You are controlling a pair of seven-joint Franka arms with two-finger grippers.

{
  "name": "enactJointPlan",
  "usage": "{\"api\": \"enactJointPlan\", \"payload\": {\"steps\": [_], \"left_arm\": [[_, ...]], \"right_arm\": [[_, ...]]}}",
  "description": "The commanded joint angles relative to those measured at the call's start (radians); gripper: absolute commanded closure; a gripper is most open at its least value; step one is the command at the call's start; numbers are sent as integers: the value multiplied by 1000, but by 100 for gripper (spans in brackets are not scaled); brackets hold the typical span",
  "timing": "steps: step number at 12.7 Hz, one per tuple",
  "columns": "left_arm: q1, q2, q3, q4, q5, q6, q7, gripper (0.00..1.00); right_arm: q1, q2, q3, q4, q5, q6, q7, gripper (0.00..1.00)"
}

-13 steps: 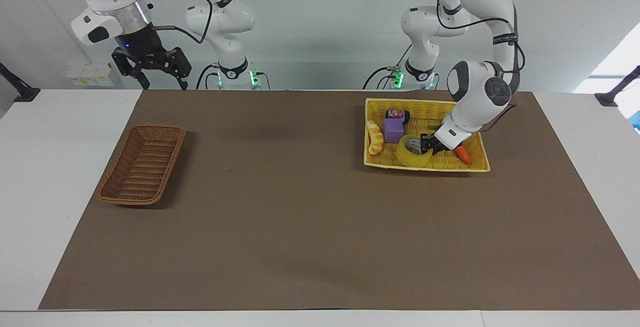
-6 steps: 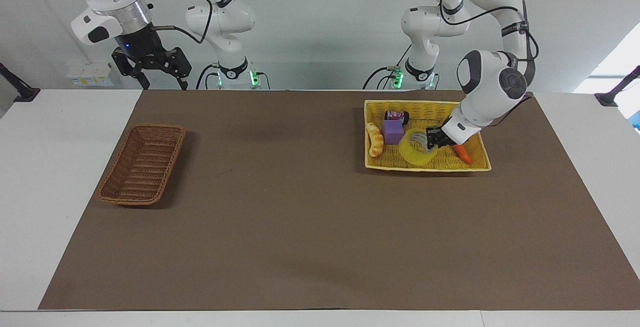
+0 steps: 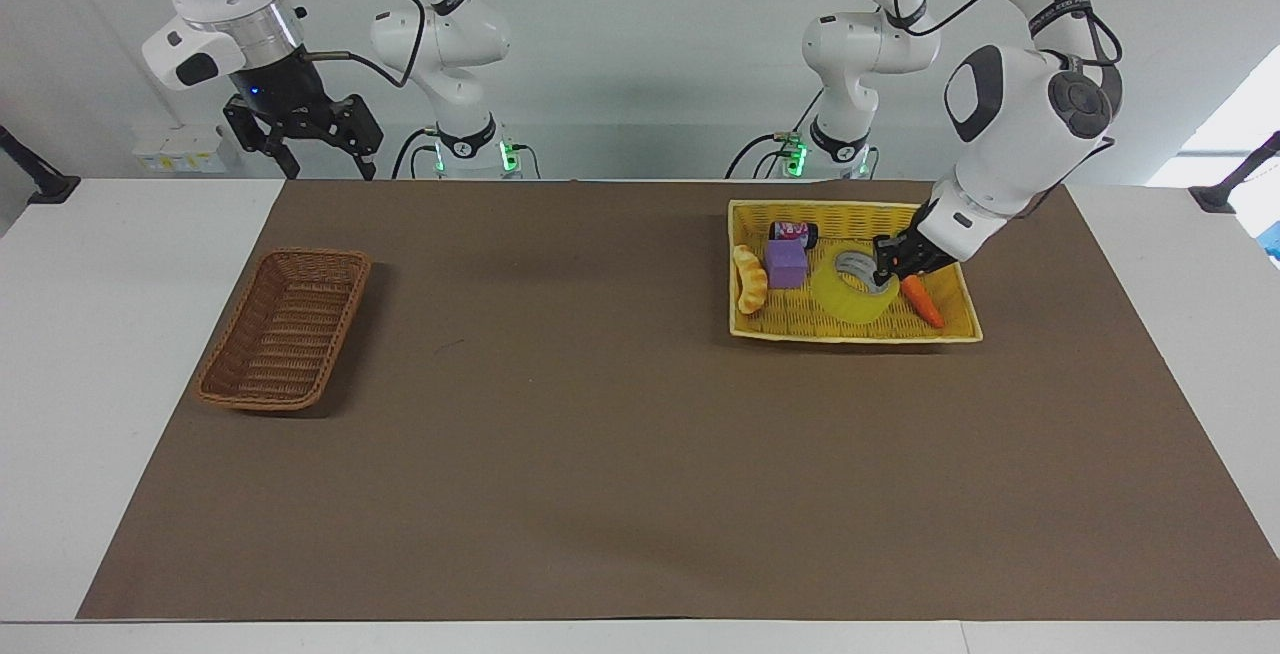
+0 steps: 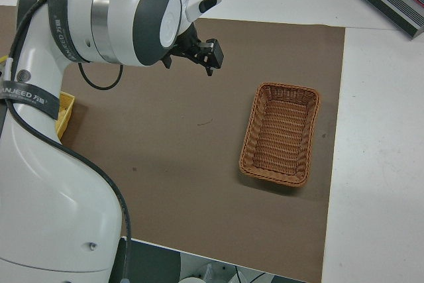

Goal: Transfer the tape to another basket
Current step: 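Grasp the tape roll with the left gripper and lift it toward the basket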

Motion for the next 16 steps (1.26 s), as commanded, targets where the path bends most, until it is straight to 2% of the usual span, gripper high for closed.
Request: {"api": "enactJointPlan", "payload": {"steps": [1, 7, 10, 12, 16], "left_arm": [[-64, 11, 0, 33, -13, -7, -123, 100], [-239, 5, 0, 27, -13, 49, -350, 100], [-328, 2, 0, 13, -13, 121, -466, 100], [-353, 6, -2, 13, -14, 152, -490, 100], [-414, 11, -2, 22, -123, 253, -585, 100]], "right_arm": [[-14, -7, 6, -5, 16, 0, -23, 0], [-14, -7, 6, -5, 16, 0, -23, 0], [-14, -7, 6, -5, 16, 0, -23, 0], [-14, -7, 6, -5, 16, 0, -23, 0], [-14, -7, 6, -5, 16, 0, -23, 0]]}}
